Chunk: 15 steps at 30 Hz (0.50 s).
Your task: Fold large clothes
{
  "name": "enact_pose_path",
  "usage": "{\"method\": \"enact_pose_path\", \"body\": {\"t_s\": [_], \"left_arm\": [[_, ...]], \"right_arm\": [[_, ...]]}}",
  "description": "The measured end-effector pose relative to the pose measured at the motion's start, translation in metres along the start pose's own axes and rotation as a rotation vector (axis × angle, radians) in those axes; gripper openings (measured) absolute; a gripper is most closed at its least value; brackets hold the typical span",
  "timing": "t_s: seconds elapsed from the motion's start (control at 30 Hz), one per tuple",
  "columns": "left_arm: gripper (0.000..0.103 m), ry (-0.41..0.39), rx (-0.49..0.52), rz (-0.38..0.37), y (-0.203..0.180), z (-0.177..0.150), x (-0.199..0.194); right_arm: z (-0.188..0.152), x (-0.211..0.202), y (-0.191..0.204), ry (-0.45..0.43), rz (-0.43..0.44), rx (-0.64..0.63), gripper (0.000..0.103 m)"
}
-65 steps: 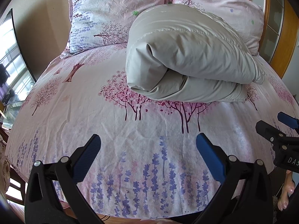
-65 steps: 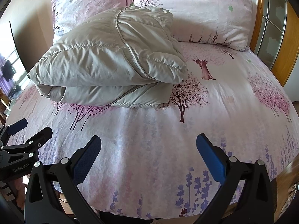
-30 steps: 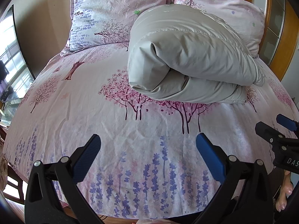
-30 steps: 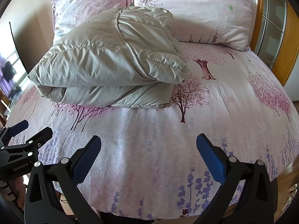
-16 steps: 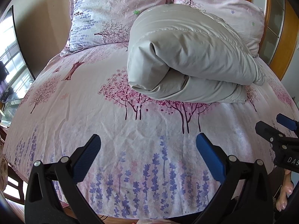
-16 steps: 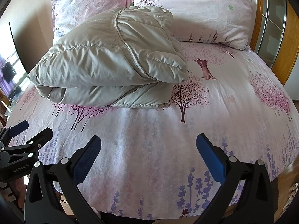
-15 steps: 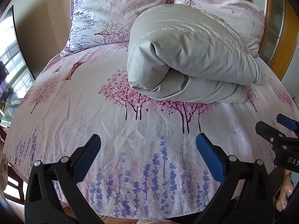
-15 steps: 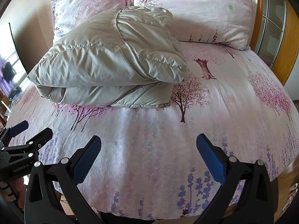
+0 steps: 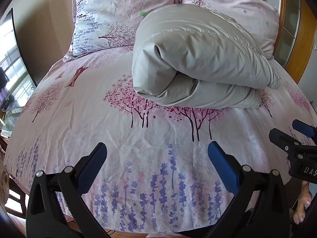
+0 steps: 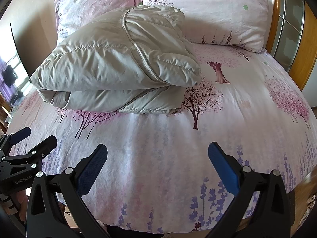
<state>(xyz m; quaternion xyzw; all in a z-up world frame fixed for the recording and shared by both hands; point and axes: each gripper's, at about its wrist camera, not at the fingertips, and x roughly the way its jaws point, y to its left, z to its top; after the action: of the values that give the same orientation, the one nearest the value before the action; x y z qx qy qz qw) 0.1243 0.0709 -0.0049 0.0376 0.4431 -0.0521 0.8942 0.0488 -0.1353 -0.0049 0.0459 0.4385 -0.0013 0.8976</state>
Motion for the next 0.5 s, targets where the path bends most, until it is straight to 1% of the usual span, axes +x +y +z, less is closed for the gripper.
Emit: {"method": "enact_pose_path", "body": {"t_s": [0.5], "left_arm": [[0.101, 0.004, 0.001, 0.001, -0.0026, -0.0005, 0.0016]], "right_arm": [[-0.0008, 0.0014, -0.0002, 0.002, 0.001, 0.003, 0.102]]}}
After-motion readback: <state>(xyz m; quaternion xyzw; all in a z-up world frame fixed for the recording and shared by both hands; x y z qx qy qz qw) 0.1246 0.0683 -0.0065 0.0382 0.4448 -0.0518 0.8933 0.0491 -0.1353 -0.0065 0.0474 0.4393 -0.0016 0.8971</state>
